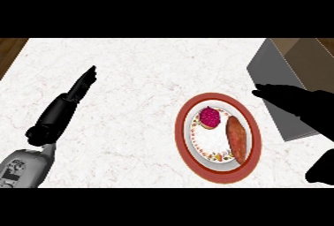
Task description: Pick the sweet potato from the plate and place it in the cardboard box
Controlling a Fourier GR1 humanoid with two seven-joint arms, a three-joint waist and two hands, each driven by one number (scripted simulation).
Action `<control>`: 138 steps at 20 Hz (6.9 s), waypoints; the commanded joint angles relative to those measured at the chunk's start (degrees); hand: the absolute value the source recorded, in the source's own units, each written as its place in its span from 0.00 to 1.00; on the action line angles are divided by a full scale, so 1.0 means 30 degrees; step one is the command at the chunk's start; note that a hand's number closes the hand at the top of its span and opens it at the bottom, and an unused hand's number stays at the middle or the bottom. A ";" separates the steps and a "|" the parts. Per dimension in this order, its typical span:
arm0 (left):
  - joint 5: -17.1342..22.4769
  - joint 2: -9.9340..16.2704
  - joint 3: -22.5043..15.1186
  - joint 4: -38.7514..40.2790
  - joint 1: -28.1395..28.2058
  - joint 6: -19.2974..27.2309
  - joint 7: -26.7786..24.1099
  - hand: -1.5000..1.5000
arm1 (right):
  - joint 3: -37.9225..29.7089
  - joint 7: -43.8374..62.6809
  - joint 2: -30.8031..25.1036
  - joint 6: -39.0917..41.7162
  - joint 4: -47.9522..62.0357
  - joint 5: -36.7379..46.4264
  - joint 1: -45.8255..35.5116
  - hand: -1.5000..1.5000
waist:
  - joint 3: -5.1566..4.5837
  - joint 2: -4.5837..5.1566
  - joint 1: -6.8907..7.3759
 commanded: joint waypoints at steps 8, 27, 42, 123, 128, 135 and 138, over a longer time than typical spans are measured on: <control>-0.1446 -0.1260 0.0289 -0.0694 -0.0010 0.0092 0.0872 0.50 | 0.2007 0.6644 0.4964 0.2922 -0.0539 0.1100 -0.1184 0.00 | 0.0036 0.0010 -0.0145; -0.1884 -0.1818 0.3063 0.0322 -0.0474 -0.2433 0.0313 0.50 | 0.2371 0.4969 0.9055 0.4151 0.2127 0.9281 0.0231 0.00 | 0.0041 0.0016 -0.0212; -0.3105 -0.2942 0.3656 -0.0847 -0.0174 -0.3024 0.1410 0.50 | 0.1256 0.0304 1.0393 0.2973 0.5653 1.3225 0.1222 0.00 | 0.0043 0.0022 -0.0233; -0.3765 -0.3934 0.5099 -0.1181 0.0887 -0.4813 0.0643 0.50 | -1.2835 0.6302 0.8996 -0.3305 2.2492 1.7613 -1.0420 1.00 | 0.0035 -0.0043 -0.0346; -0.4101 -0.4072 0.5199 -0.0507 0.0568 -0.4501 0.0057 0.50 | -1.3301 0.4269 0.8994 -0.1024 2.1275 1.5491 -1.0287 0.00 | 0.0033 -0.0048 -0.0318; -0.4233 -0.3939 0.5259 -0.0212 0.0299 -0.4525 0.0158 0.50 | -1.6172 -0.0071 0.9411 -0.7227 1.8669 1.2870 -0.9690 0.00 | 0.0074 -0.0130 -0.0670; -0.4318 -0.4146 0.4980 -0.0907 0.0593 -0.4430 0.0624 0.50 | -1.9368 -0.0347 1.0694 -1.0448 1.8060 1.0246 -1.0320 0.00 | 0.0153 -0.0142 -0.0356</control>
